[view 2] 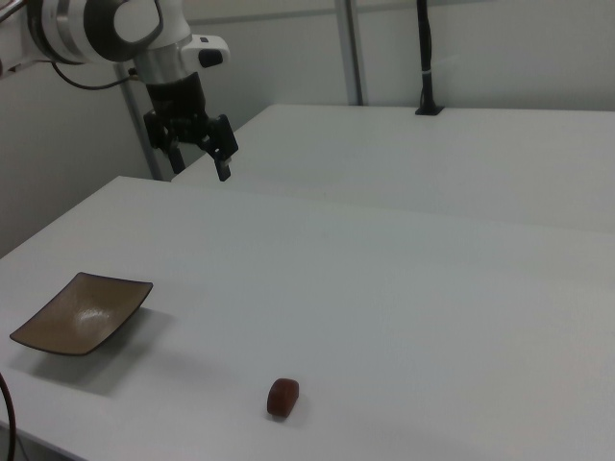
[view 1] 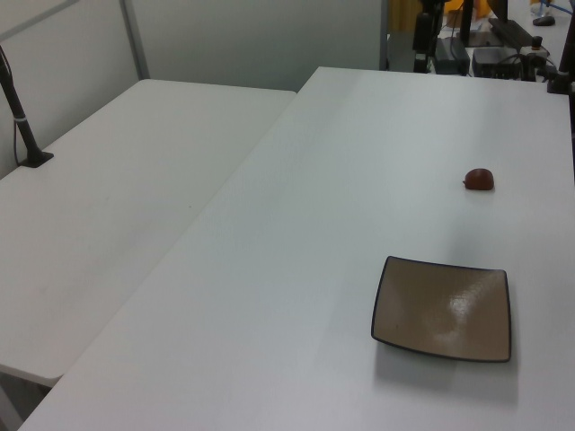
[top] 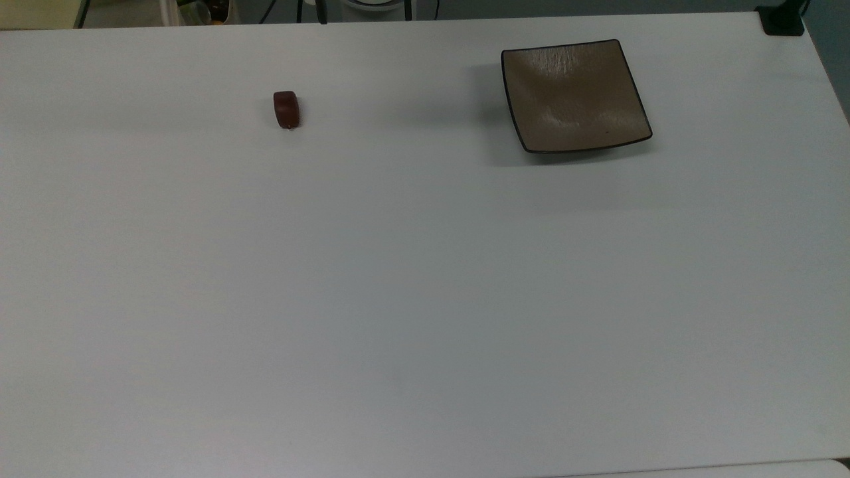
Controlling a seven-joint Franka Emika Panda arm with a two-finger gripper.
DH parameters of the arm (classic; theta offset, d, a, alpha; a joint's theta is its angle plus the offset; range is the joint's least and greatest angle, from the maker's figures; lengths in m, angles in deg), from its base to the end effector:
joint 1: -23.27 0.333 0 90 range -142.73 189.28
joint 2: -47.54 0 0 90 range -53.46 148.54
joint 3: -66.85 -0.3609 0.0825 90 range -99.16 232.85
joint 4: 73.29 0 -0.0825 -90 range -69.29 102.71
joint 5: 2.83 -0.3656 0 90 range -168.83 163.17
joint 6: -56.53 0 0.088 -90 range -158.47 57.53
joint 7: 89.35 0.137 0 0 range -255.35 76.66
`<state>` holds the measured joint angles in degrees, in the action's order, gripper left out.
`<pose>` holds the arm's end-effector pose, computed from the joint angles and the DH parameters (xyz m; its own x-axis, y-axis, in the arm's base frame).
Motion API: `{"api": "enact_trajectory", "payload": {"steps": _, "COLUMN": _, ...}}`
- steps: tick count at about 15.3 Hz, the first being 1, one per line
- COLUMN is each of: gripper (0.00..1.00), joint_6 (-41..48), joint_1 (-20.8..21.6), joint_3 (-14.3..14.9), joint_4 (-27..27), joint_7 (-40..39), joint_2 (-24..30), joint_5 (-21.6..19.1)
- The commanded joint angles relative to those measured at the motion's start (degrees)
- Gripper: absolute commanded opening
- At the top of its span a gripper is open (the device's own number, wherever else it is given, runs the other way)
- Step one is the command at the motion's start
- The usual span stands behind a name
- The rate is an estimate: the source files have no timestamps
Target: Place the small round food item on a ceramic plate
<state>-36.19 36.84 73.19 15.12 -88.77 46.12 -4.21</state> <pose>0.5466 0.0734 0.6431 0.9921 0.1147 0.0503 0.1159 -0.9930 -0.0219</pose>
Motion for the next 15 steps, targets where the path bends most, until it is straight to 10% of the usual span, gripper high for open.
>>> {"api": "enact_trajectory", "payload": {"steps": 1, "gripper": 1.00, "joint_6": 0.9, "joint_1": -0.7, "joint_3": -0.8, "joint_4": 1.7, "joint_7": -1.1, "joint_2": 1.5, "joint_5": -1.1}}
{"api": "enact_trajectory", "payload": {"steps": 11, "gripper": 1.00, "joint_6": 1.0, "joint_1": -0.7, "joint_3": -0.8, "joint_4": 3.3, "joint_7": -2.2, "joint_2": 1.5, "joint_5": -0.6}}
{"api": "enact_trajectory", "payload": {"steps": 15, "gripper": 1.00, "joint_6": 1.0, "joint_1": -1.8, "joint_3": -0.3, "joint_4": 4.3, "joint_7": -16.8, "joint_2": 1.3, "joint_5": -0.3}}
